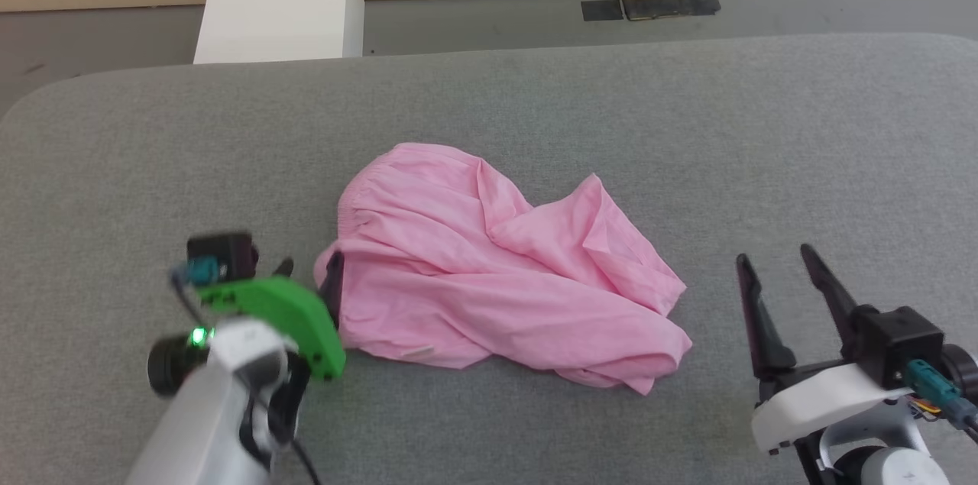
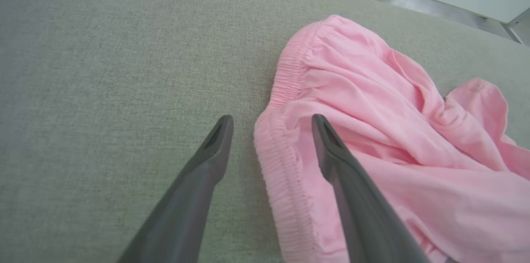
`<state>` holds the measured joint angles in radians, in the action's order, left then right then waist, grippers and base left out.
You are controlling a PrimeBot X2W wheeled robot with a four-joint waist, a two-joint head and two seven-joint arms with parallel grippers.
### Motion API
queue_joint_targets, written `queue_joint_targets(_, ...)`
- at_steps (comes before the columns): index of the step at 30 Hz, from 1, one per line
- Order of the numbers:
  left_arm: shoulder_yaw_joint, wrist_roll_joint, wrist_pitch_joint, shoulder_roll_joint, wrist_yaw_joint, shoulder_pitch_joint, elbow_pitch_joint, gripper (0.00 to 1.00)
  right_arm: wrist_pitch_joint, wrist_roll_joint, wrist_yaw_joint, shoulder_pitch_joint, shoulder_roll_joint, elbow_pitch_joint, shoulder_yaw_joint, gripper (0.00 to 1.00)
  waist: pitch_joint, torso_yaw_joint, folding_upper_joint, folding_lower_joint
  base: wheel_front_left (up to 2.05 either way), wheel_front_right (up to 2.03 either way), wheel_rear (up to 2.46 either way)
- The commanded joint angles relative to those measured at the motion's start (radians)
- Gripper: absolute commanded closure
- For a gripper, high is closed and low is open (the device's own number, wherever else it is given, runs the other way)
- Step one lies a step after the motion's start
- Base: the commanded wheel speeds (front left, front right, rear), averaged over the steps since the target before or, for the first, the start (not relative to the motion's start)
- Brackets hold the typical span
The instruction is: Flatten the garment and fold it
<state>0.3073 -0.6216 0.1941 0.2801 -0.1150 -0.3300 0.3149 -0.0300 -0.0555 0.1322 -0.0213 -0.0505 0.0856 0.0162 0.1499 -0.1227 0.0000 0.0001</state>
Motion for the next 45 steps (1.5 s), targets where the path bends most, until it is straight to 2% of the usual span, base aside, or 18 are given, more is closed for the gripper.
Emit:
queue_joint_targets(1,-0.009,-0.02,-0.031,0.007,0.009,0.052,-0.022,0.0,0.016,-0.003,-0.002,-0.008,0.0,-0.005,-0.009,0.0,-0.007,0.006,0.0,-0.0001,0.0,0.0,0.0)
queue_joint_targets(3,-0.022,-0.025,-0.085,0.01,0.016,0.108,-0.062,0.0,0.05,0.003,-0.002,-0.025,0.0,-0.014,-0.015,0.0,-0.013,0.014,0.0,-0.0001,0.0,0.0,0.0)
queue_joint_targets(5,-0.047,-0.03,-0.197,-0.001,0.027,0.18,-0.123,0.0,0.12,0.012,-0.002,-0.055,0.0,-0.032,-0.018,0.0,-0.019,0.035,0.0,-0.0001,0.0,0.0,0.0)
queue_joint_targets(11,-0.061,0.016,-0.4,-0.029,0.042,0.23,-0.167,0.0,0.234,0.018,-0.002,-0.061,0.0,-0.084,-0.031,0.0,-0.016,0.086,0.0,-0.0001,0.0,0.0,0.0)
queue_joint_targets(21,-0.066,0.067,-0.452,-0.082,0.064,0.196,-0.161,0.0,0.401,0.047,-0.002,0.046,0.0,-0.27,-0.052,0.0,0.018,0.143,0.0,-0.0001,0.0,0.0,0.0)
queue_joint_targets(22,-0.065,0.069,-0.452,-0.084,0.068,0.192,-0.157,0.0,0.427,0.048,-0.002,0.054,0.0,-0.288,-0.056,0.12,0.022,0.147,0.0,-0.0001,0.0,0.0,0.0)
queue_joint_targets(23,-0.065,0.069,-0.453,-0.088,0.071,0.187,-0.153,0.0,0.451,0.048,-0.002,0.064,0.0,-0.303,-0.053,0.7,0.027,0.152,0.0,-0.0001,0.0,0.0,0.0)
queue_joint_targets(24,-0.065,0.071,-0.453,-0.091,0.074,0.183,-0.149,0.0,0.471,0.051,-0.002,0.07,0.0,-0.312,-0.056,1.0,0.03,0.155,0.0,-0.0001,0.0,0.0,0.0)
queue_joint_targets(28,-0.062,0.076,-0.454,-0.1,0.084,0.169,-0.132,0.0,0.488,0.091,-0.002,0.098,0.0,-0.297,-0.008,1.0,0.039,0.163,0.0,-0.0001,0.0,0.0,0.0)
queue_joint_targets(34,-0.06,0.08,-0.455,-0.11,0.097,0.152,-0.115,0.0,0.425,0.212,-0.002,0.197,-0.008,-0.238,0.111,1.0,0.045,0.164,0.0,-0.0001,0.0,0.0,0.0)
queue_joint_targets(39,-0.05,0.082,-0.455,-0.117,0.108,0.139,-0.099,0.0,0.365,0.269,-0.002,0.291,-0.027,-0.265,0.16,1.0,0.042,0.164,0.0,-0.0001,0.0,0.0,0.0)
queue_joint_targets(40,-0.045,0.083,-0.454,-0.118,0.113,0.137,-0.093,0.0,0.351,0.272,-0.002,0.3,-0.027,-0.277,0.163,0.67,0.039,0.165,0.0,-0.0001,0.0,0.0,0.0)
queue_joint_targets(41,-0.041,0.082,-0.453,-0.119,0.116,0.136,-0.088,0.0,0.343,0.268,-0.002,0.304,-0.026,-0.288,0.17,0.0,0.035,0.167,0.0,-0.0001,0.0,0.0,0.0)
queue_joint_targets(45,-0.019,0.083,-0.439,-0.116,0.13,0.143,-0.073,0.0,0.286,0.237,-0.002,0.279,-0.016,-0.29,0.186,0.0,0.008,0.17,0.0,-0.0001,0.0,0.0,0.0)
